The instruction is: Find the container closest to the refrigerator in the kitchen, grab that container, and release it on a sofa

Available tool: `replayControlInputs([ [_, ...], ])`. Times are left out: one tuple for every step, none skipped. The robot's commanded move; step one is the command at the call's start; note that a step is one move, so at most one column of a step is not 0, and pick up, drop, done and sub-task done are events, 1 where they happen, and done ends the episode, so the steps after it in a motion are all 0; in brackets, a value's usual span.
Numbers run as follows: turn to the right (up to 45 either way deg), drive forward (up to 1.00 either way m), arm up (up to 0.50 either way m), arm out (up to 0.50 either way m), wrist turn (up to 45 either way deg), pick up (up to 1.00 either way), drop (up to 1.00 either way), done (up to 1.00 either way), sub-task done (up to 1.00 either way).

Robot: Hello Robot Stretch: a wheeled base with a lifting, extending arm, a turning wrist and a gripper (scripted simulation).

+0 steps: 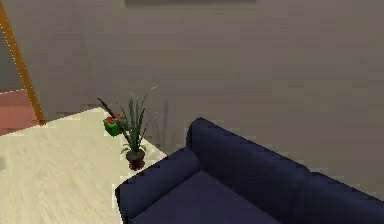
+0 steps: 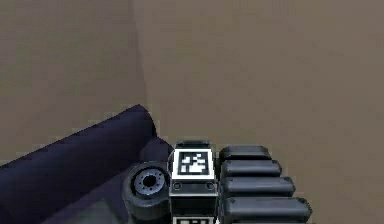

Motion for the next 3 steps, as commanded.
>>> replayControlInputs([
  [27.0,0.00,0.00,0.00,0.0,0.00,0.00,0.00,0.00],
  [-45.0,0.00,0.00,0.00,0.0,0.00,0.00,0.00,0.00],
  [-6.0,0.00,0.00,0.00,0.0,0.00,0.00,0.00,0.00],
])
